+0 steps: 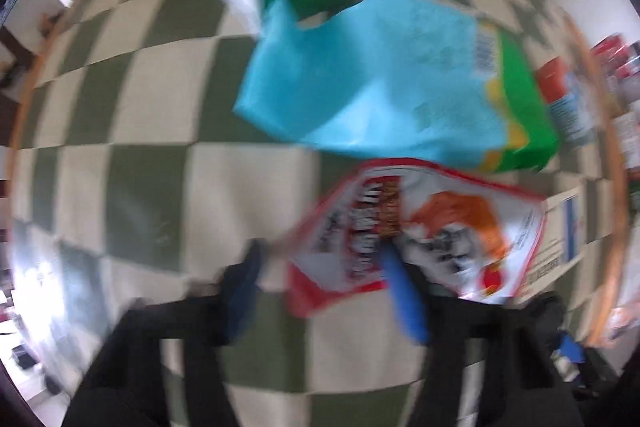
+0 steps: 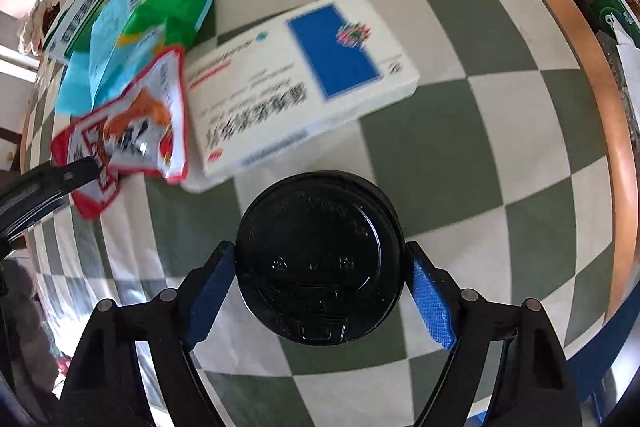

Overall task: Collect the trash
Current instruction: 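Grasp the black round lid with the right tool while the left grasps the red snack wrapper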

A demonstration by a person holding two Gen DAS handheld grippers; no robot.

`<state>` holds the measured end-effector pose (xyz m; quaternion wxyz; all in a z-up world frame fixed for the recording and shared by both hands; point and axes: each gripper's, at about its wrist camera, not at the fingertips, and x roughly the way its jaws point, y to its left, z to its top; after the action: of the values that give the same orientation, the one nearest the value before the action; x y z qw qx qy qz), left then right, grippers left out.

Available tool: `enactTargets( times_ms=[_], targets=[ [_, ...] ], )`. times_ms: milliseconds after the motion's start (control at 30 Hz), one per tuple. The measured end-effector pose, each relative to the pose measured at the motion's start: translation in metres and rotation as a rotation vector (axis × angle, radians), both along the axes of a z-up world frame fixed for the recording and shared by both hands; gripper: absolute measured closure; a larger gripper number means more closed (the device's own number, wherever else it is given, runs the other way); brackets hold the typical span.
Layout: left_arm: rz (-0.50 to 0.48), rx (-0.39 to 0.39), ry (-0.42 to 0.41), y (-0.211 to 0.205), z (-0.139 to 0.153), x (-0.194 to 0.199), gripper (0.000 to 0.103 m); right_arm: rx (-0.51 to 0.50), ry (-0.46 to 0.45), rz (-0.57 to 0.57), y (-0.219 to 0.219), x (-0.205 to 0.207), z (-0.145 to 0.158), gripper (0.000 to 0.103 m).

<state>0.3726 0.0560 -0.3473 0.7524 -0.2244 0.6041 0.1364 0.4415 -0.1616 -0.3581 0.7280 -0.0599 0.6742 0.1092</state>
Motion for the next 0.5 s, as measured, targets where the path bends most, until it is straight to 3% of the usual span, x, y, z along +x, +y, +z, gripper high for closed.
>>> enactTargets(
  times_ms=[67, 100, 267, 500],
  targets=[
    [-0.020, 0.038, -0.011, -0.006, 0.007, 0.003, 0.086, 0.006, 0.000, -0.004, -0.003, 0.008, 0.002, 0.019],
    [-0.030, 0.046, -0.015, -0.008, 0.010, 0.003, 0.103, 0.009, -0.002, -0.007, -0.004, 0.011, 0.002, 0.019],
    [-0.037, 0.070, -0.030, -0.015, 0.023, -0.009, 0.103, 0.029, -0.011, -0.020, -0.009, 0.021, 0.009, 0.019],
    [-0.033, 0.135, -0.079, -0.018, 0.064, -0.037, 0.103, 0.062, -0.028, -0.018, -0.025, 0.011, 0.032, 0.019]
  ],
)
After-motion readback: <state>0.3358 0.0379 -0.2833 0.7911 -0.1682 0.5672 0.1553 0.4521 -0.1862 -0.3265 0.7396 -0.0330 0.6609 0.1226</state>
